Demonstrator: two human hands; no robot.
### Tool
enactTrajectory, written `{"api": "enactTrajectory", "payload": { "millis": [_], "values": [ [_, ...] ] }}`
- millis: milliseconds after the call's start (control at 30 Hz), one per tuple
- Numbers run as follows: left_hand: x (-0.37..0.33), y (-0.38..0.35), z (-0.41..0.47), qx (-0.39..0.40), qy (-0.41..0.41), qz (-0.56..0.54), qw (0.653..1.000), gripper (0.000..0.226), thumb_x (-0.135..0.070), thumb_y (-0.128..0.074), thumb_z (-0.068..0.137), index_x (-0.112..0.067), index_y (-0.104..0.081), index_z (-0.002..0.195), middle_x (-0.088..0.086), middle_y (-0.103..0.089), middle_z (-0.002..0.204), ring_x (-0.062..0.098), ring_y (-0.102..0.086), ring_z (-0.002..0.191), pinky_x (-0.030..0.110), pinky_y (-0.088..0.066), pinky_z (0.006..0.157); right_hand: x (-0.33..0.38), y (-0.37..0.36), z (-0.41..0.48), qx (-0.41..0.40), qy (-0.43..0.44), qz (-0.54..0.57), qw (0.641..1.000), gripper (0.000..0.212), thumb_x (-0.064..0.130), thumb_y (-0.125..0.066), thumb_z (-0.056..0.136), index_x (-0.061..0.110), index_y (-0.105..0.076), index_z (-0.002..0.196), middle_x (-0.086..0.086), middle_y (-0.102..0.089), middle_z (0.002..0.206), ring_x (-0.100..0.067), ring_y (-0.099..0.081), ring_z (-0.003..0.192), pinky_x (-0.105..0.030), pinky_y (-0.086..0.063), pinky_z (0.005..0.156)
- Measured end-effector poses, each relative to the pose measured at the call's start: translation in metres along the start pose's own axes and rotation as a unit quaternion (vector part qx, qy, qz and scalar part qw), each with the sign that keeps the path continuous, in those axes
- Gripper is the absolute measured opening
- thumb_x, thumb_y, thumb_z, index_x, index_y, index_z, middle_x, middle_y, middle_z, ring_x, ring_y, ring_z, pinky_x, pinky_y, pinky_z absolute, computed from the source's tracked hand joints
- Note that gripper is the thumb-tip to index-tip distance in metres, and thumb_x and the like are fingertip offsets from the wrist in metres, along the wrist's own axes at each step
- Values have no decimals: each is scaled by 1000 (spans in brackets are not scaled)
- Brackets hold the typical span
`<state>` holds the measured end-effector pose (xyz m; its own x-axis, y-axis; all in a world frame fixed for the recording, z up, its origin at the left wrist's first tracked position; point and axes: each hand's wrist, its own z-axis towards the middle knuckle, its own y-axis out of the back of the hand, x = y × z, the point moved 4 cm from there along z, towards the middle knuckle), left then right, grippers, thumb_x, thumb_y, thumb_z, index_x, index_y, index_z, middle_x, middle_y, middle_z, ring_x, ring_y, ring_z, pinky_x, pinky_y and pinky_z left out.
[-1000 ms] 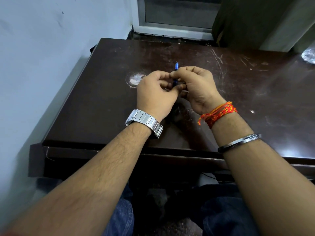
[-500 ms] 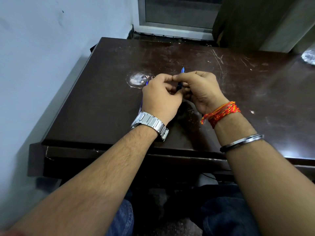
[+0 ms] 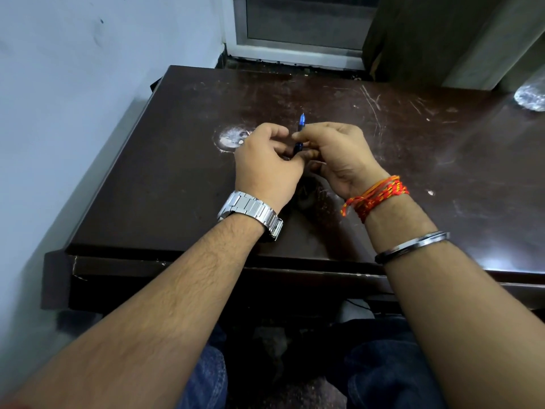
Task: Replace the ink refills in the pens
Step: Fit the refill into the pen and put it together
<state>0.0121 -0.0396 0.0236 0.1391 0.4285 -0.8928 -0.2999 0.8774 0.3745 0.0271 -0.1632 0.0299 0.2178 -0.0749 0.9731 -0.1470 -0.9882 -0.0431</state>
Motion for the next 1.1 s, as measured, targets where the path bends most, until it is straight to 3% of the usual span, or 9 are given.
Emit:
{"api": "enactTrajectory", "payload": {
  "millis": [133, 267, 433, 567, 667, 733, 833, 1000, 1100],
  "values": [
    [0, 0, 0, -3, -4, 3, 1000, 34, -19, -85, 65, -22, -65, 93, -14, -67, 65, -2, -66, 64, 15, -53, 64, -1, 0, -1, -1, 14, 5, 1000, 23, 3, -79, 75, 12, -58, 72, -6, -59, 65, -7, -49, 43, -19, -38, 42],
    [1, 1, 1, -2, 2, 2, 1000, 35, -19, -85, 66, -23, -65, 94, -13, -67, 68, -1, -67, 65, 16, -54, 64, 0, -2, -1, 2, -1, 4, 1000, 8, 5, -73, 79, 7, -66, 83, -8, -60, 68, -11, -50, 48, -24, -38, 48],
    [0, 1, 1, -5, -2, 1, 1000, 34, -20, -85, 65, -23, -63, 90, -16, -65, 62, -2, -66, 64, 17, -55, 64, -3, -2, -1, -14, 11, 7, 1000, 25, 2, -80, 73, 11, -57, 75, -14, -60, 76, -14, -50, 52, -25, -39, 46],
    [1, 2, 3, -5, 3, 4, 1000, 37, -21, -86, 65, -22, -65, 94, -16, -65, 66, -2, -67, 65, 16, -54, 65, -2, -5, 0, -6, -1, 1, 1000, 5, 4, -70, 78, 7, -67, 76, -12, -58, 71, -14, -47, 51, -25, -37, 49],
    [-1, 2, 2, -8, -1, 5, 1000, 35, -20, -86, 64, -22, -64, 92, -16, -64, 63, -1, -67, 64, 18, -55, 65, -3, -3, 0, -14, 11, 3, 1000, 18, 0, -75, 76, 10, -61, 70, -12, -60, 69, -12, -50, 47, -23, -40, 43],
    [-1, 2, 2, -9, -3, 4, 1000, 35, -20, -86, 64, -21, -65, 91, -15, -66, 63, -1, -67, 63, 19, -56, 65, -4, -3, 0, -16, 14, 10, 1000, 22, 4, -80, 74, 11, -59, 75, -13, -60, 73, -14, -51, 51, -26, -41, 47],
    [0, 2, 2, -8, -1, -2, 1000, 36, -21, -87, 64, -22, -64, 92, -14, -66, 67, -2, -67, 63, 17, -56, 64, -3, -4, 1, -13, 5, 6, 1000, 10, 11, -77, 78, 9, -67, 80, -9, -61, 71, -15, -51, 54, -32, -42, 57],
    [-1, 2, 2, -8, -6, -11, 1000, 36, -19, -88, 63, -23, -62, 87, -15, -65, 64, -1, -66, 60, 14, -54, 61, -4, -2, 0, -27, 22, 33, 999, 25, 3, -81, 74, 12, -58, 78, -11, -63, 75, -7, -53, 43, -22, -44, 44],
    [0, 2, 3, -8, -1, -11, 1000, 37, -19, -88, 63, -23, -63, 89, -14, -65, 64, -1, -66, 61, 13, -53, 61, -3, -4, 0, -15, 14, 27, 999, 12, 8, -78, 77, 10, -66, 80, -5, -63, 67, -9, -50, 44, -24, -40, 46]
  ]
}}
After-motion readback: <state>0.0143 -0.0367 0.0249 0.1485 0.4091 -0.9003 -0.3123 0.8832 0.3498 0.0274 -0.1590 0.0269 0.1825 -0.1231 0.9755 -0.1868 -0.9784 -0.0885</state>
